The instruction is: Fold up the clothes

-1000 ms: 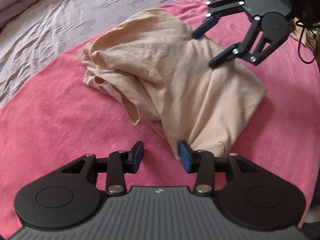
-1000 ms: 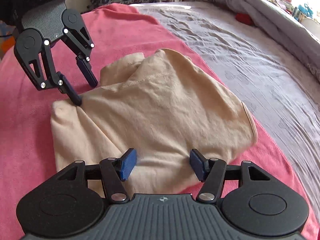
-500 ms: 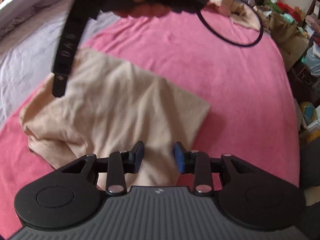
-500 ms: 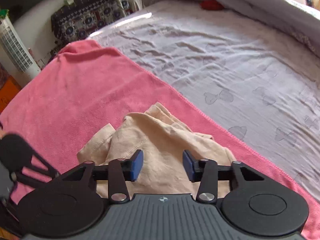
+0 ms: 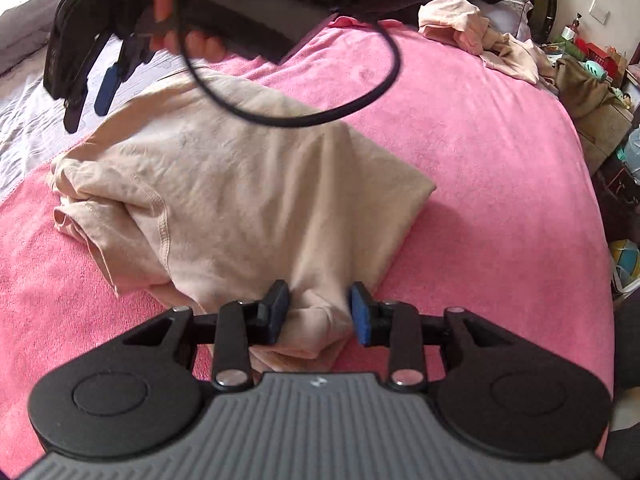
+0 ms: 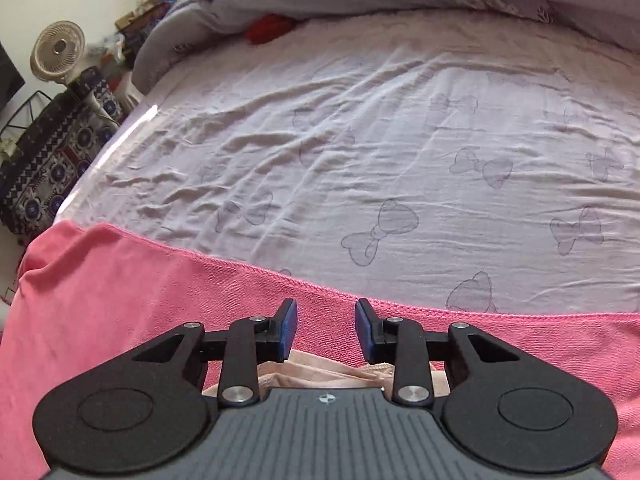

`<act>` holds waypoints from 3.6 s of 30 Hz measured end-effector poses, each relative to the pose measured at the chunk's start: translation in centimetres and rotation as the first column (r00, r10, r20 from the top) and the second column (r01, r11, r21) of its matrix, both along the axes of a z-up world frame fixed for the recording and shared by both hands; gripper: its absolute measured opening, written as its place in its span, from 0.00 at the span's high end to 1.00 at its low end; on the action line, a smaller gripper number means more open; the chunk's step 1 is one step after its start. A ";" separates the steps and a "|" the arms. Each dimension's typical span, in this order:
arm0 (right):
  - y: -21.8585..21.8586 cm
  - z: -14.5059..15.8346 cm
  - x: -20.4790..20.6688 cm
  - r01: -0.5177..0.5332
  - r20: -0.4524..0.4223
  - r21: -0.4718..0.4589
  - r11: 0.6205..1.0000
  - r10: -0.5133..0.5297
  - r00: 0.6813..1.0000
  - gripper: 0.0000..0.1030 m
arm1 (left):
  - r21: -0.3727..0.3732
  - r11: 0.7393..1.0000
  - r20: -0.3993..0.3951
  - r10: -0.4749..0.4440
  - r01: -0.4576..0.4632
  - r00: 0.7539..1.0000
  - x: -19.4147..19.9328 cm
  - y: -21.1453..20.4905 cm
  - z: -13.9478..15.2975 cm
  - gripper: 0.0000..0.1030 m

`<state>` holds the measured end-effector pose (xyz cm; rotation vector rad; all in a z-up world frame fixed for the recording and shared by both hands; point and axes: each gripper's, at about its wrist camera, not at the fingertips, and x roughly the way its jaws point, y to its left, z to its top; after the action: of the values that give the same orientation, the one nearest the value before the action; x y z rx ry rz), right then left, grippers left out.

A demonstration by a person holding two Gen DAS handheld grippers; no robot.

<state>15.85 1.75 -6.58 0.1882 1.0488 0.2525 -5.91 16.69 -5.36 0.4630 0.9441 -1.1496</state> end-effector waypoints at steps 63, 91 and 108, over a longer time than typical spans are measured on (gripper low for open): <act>-3.1 3.1 -17.4 -0.431 0.139 -0.272 0.860 0.478 0.867 0.32 | 0.050 0.947 0.326 0.284 -0.317 0.902 9.3 0.4 5.3 0.51; -3.5 -0.5 -25.4 -0.439 0.083 -0.302 0.846 0.482 0.872 0.21 | 0.182 0.967 0.197 0.141 -0.178 0.970 0.5 -1.1 0.2 0.45; -6.1 2.6 -25.3 -0.268 0.086 -0.093 0.959 0.276 0.957 0.53 | 0.081 0.963 0.184 0.238 -0.256 0.954 -0.2 -0.4 4.2 0.43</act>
<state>-9.49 -4.31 -3.96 -0.0424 0.9836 0.4633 -6.14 16.31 -1.19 0.5049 0.8850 -0.8219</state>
